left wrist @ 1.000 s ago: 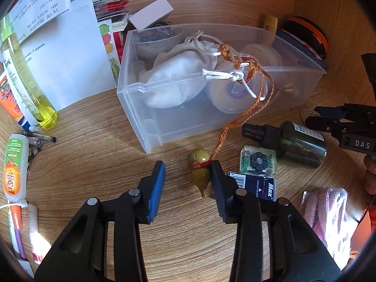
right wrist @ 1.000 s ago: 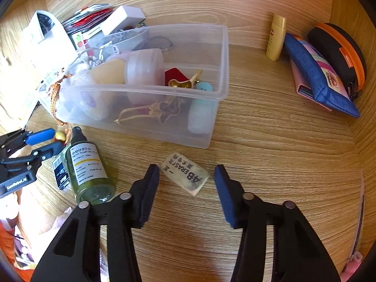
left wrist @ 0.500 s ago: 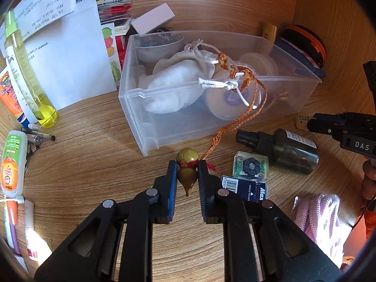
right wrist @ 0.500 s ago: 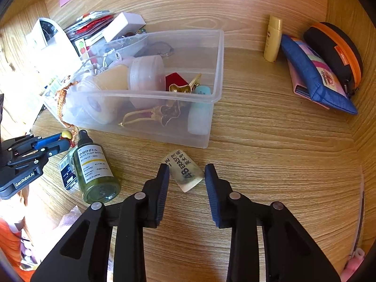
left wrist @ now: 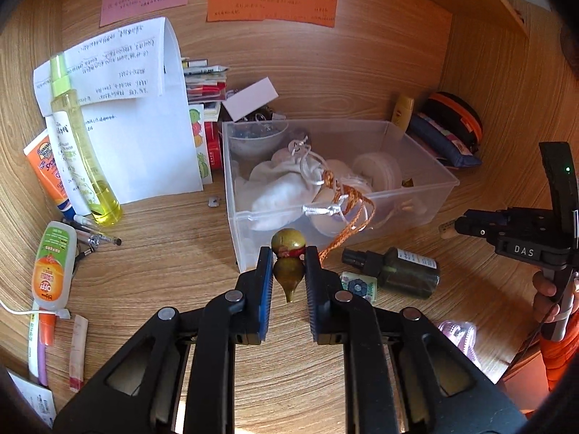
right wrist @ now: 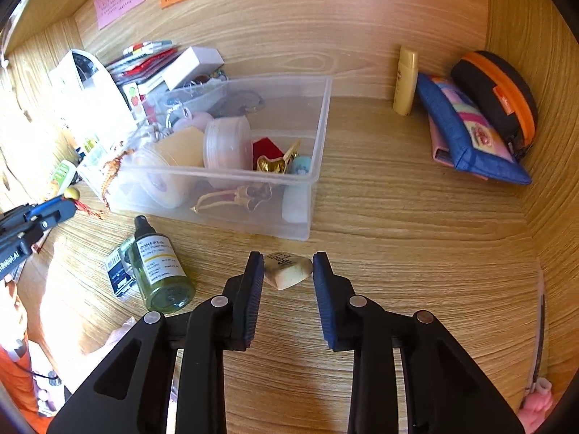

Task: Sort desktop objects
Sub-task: 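Carry gourd pendant in left gripper while right gripper carries eraser over clear box, then open left gripper to drop gourd pendant while right gripper releases eraser into box, then move left gripper to blue Max staple box while right gripper grasps green glass bottle, then close left gripper on blue Max box while right gripper lifts green bottle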

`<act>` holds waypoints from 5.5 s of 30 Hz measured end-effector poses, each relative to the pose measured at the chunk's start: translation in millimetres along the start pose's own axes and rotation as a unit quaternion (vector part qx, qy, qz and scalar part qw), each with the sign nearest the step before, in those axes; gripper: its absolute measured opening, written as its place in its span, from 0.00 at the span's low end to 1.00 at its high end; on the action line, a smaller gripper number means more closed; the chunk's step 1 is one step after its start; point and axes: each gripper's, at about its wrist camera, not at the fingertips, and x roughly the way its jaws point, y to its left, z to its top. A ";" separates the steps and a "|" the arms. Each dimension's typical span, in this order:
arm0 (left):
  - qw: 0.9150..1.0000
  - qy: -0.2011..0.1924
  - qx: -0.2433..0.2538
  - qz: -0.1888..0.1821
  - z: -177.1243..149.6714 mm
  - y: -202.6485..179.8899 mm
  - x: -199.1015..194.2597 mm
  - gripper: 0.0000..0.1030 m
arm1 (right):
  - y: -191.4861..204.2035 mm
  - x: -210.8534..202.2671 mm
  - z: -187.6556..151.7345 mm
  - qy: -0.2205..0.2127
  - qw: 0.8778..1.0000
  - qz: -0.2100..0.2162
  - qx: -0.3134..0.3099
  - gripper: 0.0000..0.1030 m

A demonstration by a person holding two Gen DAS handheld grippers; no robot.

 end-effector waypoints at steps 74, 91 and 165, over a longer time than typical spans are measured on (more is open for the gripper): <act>0.999 -0.042 0.018 0.014 30.8 1.0 11.6 0.70 | 44.3 -7.3 43.8 -0.046 0.997 0.000 -0.062 0.64; 0.999 -0.023 0.008 0.021 7.9 5.0 -4.7 0.91 | 81.5 -1.4 13.3 -0.005 0.993 0.032 -0.112 0.67; 1.000 -0.017 0.023 -0.003 10.9 -21.1 -5.0 0.46 | 50.2 -58.4 16.4 -0.089 0.993 0.030 -0.072 0.38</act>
